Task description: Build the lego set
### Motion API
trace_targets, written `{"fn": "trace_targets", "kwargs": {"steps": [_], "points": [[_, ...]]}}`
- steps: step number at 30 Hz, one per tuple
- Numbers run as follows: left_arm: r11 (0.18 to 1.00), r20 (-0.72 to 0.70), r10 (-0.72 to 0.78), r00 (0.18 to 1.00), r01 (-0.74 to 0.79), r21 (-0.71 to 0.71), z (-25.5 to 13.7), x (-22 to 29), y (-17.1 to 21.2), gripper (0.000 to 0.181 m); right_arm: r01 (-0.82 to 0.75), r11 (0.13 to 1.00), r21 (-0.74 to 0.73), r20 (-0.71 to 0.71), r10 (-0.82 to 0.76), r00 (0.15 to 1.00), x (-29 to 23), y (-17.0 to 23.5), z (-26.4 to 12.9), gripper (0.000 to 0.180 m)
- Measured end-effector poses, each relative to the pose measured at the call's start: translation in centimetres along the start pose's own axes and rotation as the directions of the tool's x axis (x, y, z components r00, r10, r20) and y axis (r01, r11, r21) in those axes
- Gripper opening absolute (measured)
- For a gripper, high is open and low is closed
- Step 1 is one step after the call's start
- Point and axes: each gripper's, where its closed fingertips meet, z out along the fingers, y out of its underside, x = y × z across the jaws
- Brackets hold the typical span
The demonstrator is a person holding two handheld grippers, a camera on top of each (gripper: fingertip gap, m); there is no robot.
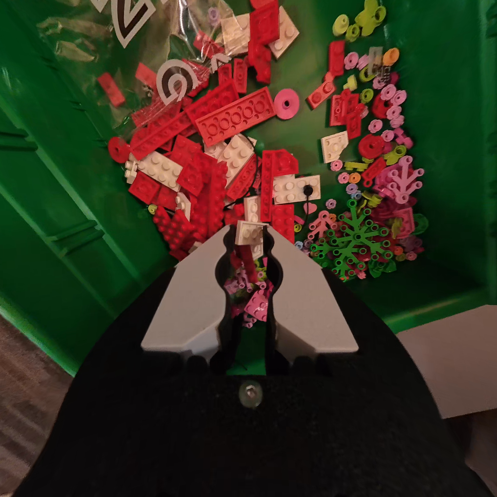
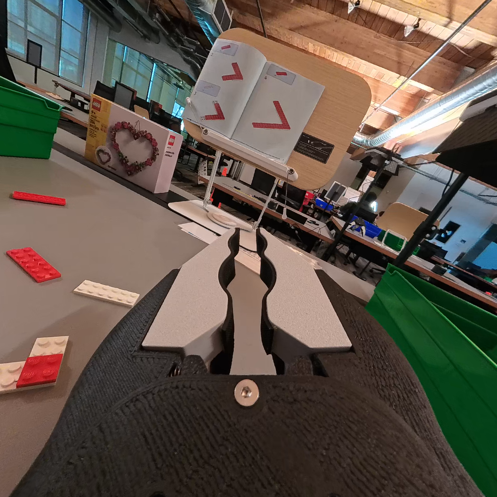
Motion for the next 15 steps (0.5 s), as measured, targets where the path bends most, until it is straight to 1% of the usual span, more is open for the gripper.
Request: {"fn": "trace_targets", "kwargs": {"steps": [3, 6, 7, 10, 11, 12, 15], "points": [[0.999, -0.075, -0.018, 0.997, 0.020, 0.026, -0.3, 1.1, -0.5, 0.013, 0.000, 1.000, 0.000, 0.000, 0.000, 1.000, 0.0, 0.0, 0.0, 0.010], [0.999, -0.123, -0.024, 0.992, 0.028, 0.038, -0.6, 1.8, -0.9, 0.014, -0.001, 1.000, 0.000, 0.001, 0.001, 1.000, 0.0, 0.0, 0.0, 0.010], [0.999, -0.155, -0.028, 0.988, 0.035, 0.042, -0.7, 2.3, -1.0, 0.014, -0.001, 1.000, 0.000, 0.001, 0.001, 1.000, 0.0, 0.0, 0.0, 0.010], [0.997, -0.309, -0.032, 0.950, 0.053, 0.060, -1.2, 4.8, -1.5, 0.015, 0.000, 1.000, 0.000, 0.002, 0.000, 1.000, 0.0, 0.0, 0.0, 0.010], [0.996, -0.337, -0.032, 0.941, 0.060, 0.073, -1.5, 5.3, -1.7, 0.016, 0.000, 1.000, 0.000, 0.002, 0.000, 1.000, 0.0, 0.0, 0.0, 0.010], [0.994, -0.331, -0.028, 0.943, 0.060, 0.087, -1.7, 5.2, -1.9, 0.016, 0.000, 1.000, 0.000, 0.003, 0.000, 1.000, 0.0, 0.0, 0.0, 0.010], [0.994, -0.219, -0.010, 0.976, 0.033, 0.100, -1.9, 3.4, -1.7, 0.015, -0.001, 1.000, 0.000, 0.004, 0.001, 1.000, -0.1, 0.0, 0.0, 0.010]]}}
